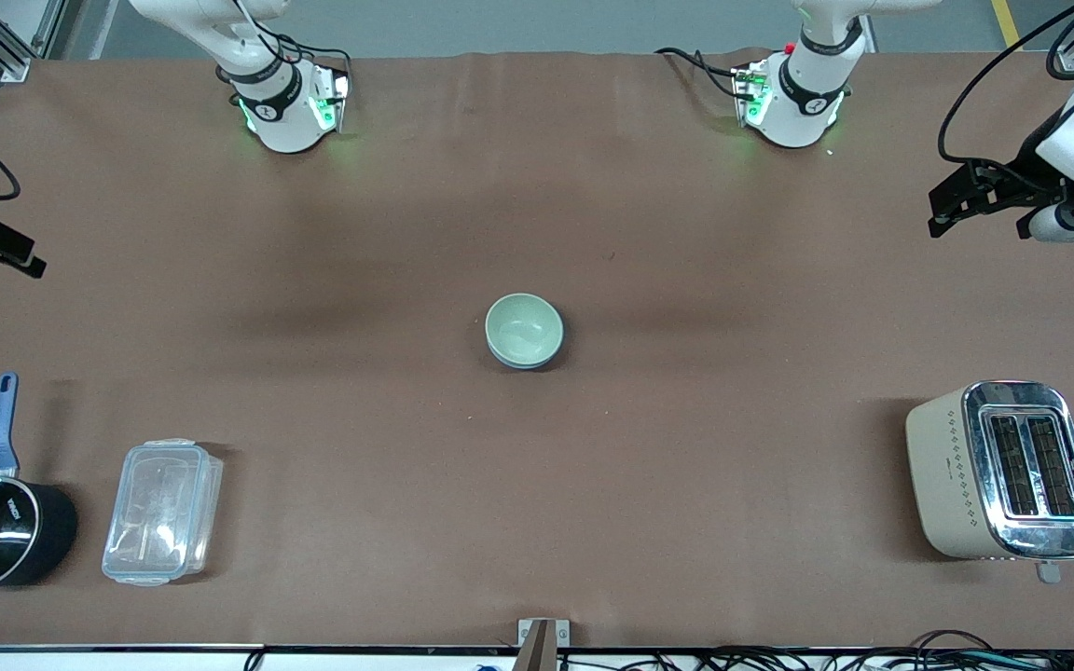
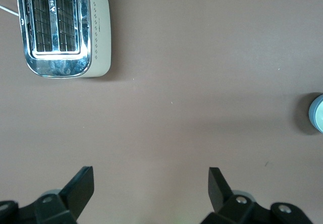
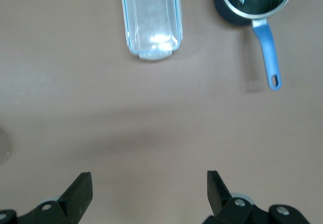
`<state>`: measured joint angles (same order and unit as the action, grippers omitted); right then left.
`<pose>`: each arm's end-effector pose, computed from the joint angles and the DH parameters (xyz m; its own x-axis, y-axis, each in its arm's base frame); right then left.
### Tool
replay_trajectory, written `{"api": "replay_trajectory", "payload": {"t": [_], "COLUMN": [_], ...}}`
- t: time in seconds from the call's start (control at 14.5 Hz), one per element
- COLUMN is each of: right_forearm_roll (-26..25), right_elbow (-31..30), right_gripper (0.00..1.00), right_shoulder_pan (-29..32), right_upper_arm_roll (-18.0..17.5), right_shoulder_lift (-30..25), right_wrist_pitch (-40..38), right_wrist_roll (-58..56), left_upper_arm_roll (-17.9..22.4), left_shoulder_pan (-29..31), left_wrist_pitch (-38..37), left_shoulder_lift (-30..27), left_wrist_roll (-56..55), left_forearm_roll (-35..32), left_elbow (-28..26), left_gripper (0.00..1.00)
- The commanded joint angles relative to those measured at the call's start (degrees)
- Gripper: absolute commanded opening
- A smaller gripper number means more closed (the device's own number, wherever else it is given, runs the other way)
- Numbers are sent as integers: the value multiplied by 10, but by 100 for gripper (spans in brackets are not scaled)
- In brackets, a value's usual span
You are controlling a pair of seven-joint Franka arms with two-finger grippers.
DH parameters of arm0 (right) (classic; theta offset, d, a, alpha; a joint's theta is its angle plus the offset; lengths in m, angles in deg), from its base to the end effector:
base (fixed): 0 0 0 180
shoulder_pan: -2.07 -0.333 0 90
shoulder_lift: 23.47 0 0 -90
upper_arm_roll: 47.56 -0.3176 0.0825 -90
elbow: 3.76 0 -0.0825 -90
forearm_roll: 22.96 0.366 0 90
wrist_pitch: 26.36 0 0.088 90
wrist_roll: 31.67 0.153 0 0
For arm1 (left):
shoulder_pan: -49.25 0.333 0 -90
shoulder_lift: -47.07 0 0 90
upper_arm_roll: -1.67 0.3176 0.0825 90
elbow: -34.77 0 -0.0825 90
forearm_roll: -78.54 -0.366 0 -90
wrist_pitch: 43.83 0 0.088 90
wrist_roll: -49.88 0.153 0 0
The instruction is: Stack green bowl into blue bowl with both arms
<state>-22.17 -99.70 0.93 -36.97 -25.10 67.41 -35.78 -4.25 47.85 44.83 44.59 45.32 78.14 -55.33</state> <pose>0.5242 -0.0863 0.5535 0.9955 -0.0939 -0.0085 -0.0940 -0.9954 -0.0196 0.5175 -0.0665 0.6000 0.9987 -0.0480 0.0188 -0.0478 -0.9988 -0.0100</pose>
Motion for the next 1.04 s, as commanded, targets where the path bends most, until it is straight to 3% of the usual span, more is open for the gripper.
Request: {"api": "replay_trajectory", "payload": {"t": [0.0, 0.97], "right_forearm_roll": [-10, -9], "right_elbow": [-20, -36], "right_gripper": [100, 100], "right_shoulder_pan": [9, 13], "right_upper_arm_roll": [-12, -11], "right_shoulder_lift": [-31, -34], "right_wrist_pitch": [-18, 0], "right_wrist_roll": [-7, -32], "left_upper_arm_roll": [-1, -1], "left_shoulder_pan": [3, 2], "left_wrist_pitch": [-15, -19], "left_shoulder_lift": [5, 3], "left_wrist_roll": [8, 9], "left_forearm_roll": [2, 2], "left_elbow": [19, 20], "left_gripper": [100, 100]}}
